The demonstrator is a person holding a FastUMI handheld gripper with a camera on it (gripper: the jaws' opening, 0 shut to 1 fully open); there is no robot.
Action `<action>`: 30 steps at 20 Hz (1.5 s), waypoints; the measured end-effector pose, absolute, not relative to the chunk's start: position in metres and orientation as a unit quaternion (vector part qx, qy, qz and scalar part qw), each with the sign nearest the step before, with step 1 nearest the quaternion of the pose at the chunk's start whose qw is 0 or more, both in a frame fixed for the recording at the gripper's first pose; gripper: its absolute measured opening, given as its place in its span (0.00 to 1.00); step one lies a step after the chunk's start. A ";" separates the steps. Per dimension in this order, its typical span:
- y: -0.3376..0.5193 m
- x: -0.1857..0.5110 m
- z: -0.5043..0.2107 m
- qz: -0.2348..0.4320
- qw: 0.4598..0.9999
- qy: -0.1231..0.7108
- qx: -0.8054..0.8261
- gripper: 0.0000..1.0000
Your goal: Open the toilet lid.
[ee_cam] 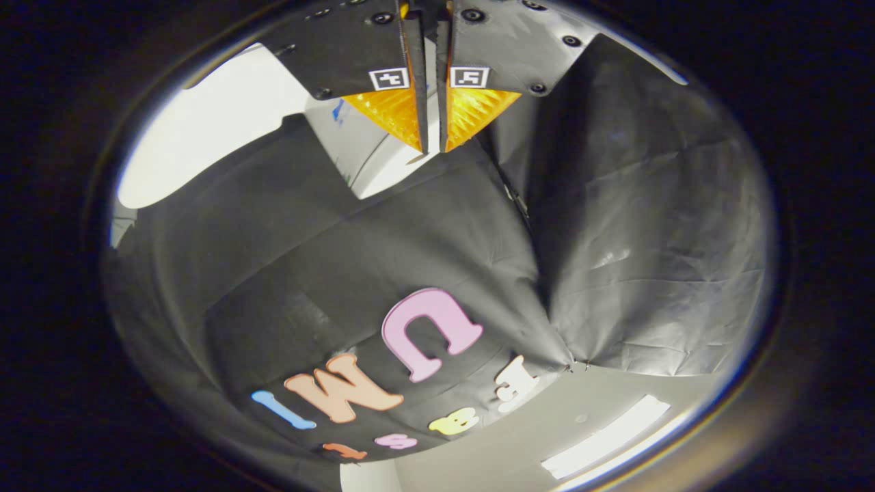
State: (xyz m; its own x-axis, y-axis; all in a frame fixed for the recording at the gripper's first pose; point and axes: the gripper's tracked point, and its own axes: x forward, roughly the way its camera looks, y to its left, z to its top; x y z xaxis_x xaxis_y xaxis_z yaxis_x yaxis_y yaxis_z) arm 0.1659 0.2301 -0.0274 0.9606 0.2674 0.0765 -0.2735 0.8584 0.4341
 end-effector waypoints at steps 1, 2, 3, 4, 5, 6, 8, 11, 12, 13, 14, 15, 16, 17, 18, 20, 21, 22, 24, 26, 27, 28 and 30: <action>0.230 0.167 -0.030 0.138 0.963 -0.008 0.231 0.08; 0.229 0.167 -0.029 0.136 0.962 -0.013 0.235 0.08; 0.231 0.166 -0.029 0.133 0.962 -0.019 0.237 0.08; 0.229 0.167 -0.028 0.127 0.963 -0.023 0.236 0.08; 0.230 0.166 -0.026 0.125 0.964 -0.029 0.235 0.08; 0.229 0.166 -0.024 0.123 0.964 -0.035 0.231 0.08; 0.228 0.163 -0.021 0.121 0.968 -0.043 0.216 0.08; 0.237 0.163 -0.005 0.131 0.974 -0.051 0.178 0.07; 0.241 0.166 0.002 0.136 0.975 -0.055 0.167 0.08; 0.247 0.167 0.007 0.143 0.976 -0.056 0.155 0.08; 0.253 0.169 0.010 0.147 0.978 -0.054 0.140 0.08; 0.259 0.171 0.011 0.152 0.979 -0.051 0.124 0.08; 0.269 0.174 0.013 0.160 0.980 -0.047 0.111 0.08; 0.279 0.176 0.012 0.167 0.980 -0.040 0.100 0.08; 0.287 0.179 0.012 0.173 0.980 -0.031 0.093 0.08; 0.300 0.184 0.012 0.180 0.980 -0.024 0.076 0.08; 0.307 0.186 0.011 0.186 0.980 -0.019 0.069 0.08; 0.314 0.187 0.009 0.194 0.979 -0.016 0.062 0.08; 0.323 0.186 0.006 0.205 0.978 -0.009 0.048 0.08; 0.327 0.189 -0.005 0.209 0.977 0.007 0.040 0.08; 0.325 0.190 -0.010 0.207 0.978 0.017 0.029 0.08; 0.321 0.191 -0.011 0.203 0.979 0.023 0.017 0.08; 0.309 0.194 -0.007 0.192 0.981 0.025 -0.001 0.08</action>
